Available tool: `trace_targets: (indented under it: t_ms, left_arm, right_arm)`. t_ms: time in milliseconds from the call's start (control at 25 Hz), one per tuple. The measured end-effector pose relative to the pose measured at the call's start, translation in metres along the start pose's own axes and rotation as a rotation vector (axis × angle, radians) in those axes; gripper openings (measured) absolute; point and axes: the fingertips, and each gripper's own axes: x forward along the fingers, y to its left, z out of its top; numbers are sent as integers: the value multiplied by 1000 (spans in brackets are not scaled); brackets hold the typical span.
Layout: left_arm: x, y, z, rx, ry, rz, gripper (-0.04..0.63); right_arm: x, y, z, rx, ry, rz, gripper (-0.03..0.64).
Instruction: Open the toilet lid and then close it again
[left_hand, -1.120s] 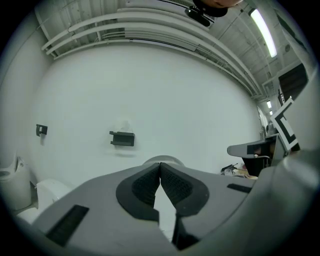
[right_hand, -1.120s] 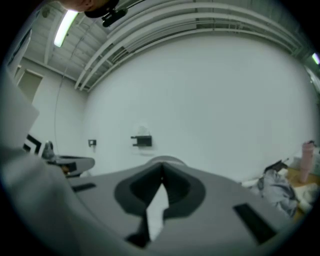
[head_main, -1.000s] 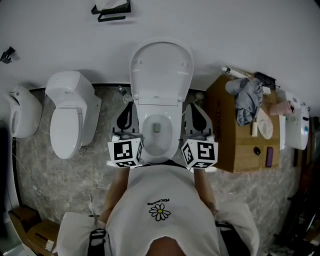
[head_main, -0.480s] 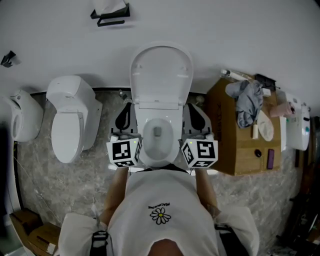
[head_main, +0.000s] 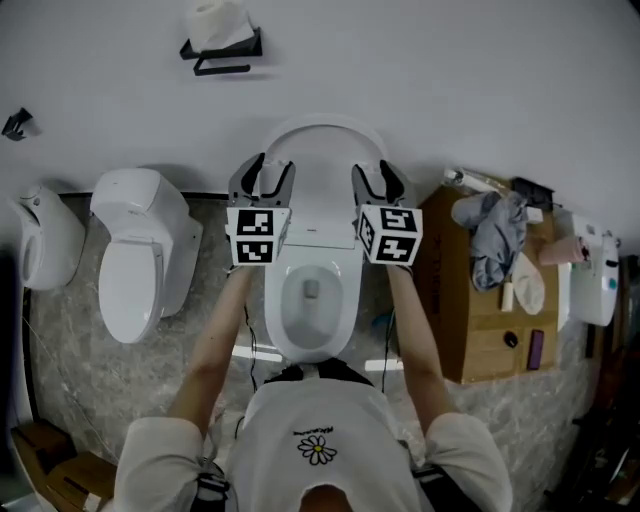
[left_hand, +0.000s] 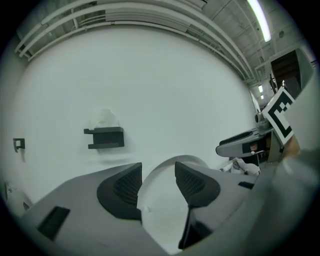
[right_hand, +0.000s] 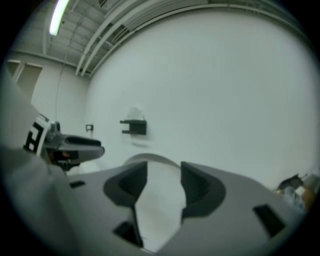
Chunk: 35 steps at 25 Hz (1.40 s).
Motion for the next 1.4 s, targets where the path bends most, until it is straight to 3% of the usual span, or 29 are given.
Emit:
trace_targets:
  t_ms: [280, 520, 680, 920, 1000, 1120, 1400]
  left_arm:
    - [84, 28, -42, 36, 146, 33, 230]
    - [114, 29, -68, 58, 233, 33, 233]
    - [124, 31, -72, 64, 251, 41, 220]
    - [128, 42, -74, 34, 259, 77, 112]
    - [127, 43, -74, 43, 267, 74, 112]
    - [127, 42, -74, 68, 265, 73, 104]
    - [122, 41, -75, 24, 253, 56, 106]
  right_arm:
    - [86, -45, -23, -131, 158, -91, 212]
    - [110, -56, -35, -141, 223, -112, 212]
    - [118, -59, -43, -130, 243, -116, 212]
    - [120, -62, -46, -164, 262, -123, 183]
    - [118, -67, -46, -180, 262, -143, 113]
    - [116, -70, -46, -216, 259, -157, 106]
    - [112, -68, -48, -218, 254, -171, 98]
